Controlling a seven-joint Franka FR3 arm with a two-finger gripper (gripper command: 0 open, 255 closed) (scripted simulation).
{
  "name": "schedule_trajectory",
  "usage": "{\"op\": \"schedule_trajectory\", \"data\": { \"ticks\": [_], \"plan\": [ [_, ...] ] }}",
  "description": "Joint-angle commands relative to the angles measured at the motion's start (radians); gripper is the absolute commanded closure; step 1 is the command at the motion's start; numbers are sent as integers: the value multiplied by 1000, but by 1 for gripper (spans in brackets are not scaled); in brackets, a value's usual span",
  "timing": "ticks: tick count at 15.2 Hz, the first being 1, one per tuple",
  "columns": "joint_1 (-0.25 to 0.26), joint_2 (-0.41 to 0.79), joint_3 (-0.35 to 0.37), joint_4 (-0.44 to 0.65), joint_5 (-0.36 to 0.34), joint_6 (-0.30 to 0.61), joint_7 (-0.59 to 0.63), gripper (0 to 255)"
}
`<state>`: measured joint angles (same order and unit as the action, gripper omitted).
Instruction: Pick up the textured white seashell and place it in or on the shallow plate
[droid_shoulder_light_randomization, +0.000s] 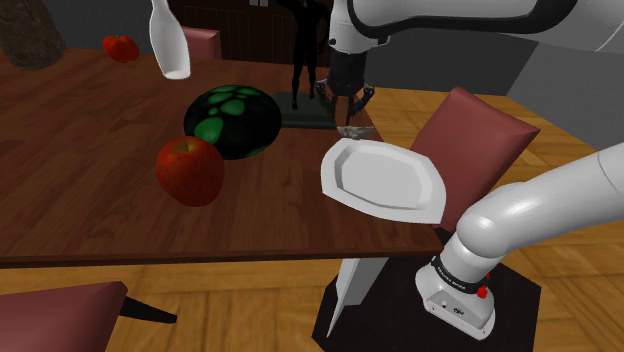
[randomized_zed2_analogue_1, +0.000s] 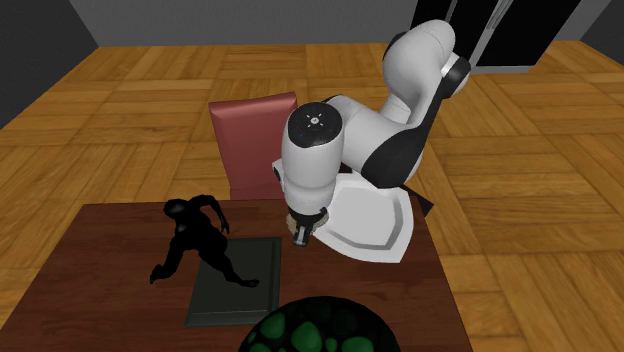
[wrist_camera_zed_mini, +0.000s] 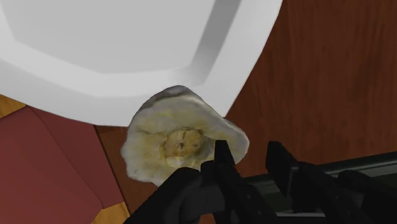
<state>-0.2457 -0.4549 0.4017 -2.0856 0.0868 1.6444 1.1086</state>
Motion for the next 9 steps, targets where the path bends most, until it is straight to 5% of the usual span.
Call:
{"op": "schedule_trajectory", "data": {
  "ticks": [1, 8, 9],
  "plan": [
    [0, 0, 0, 0, 0, 0, 0, 255],
    [0, 0, 0, 0, 0, 0, 0, 255],
    [0, 0, 0, 0, 0, 0, 0, 0]
  ]
}}
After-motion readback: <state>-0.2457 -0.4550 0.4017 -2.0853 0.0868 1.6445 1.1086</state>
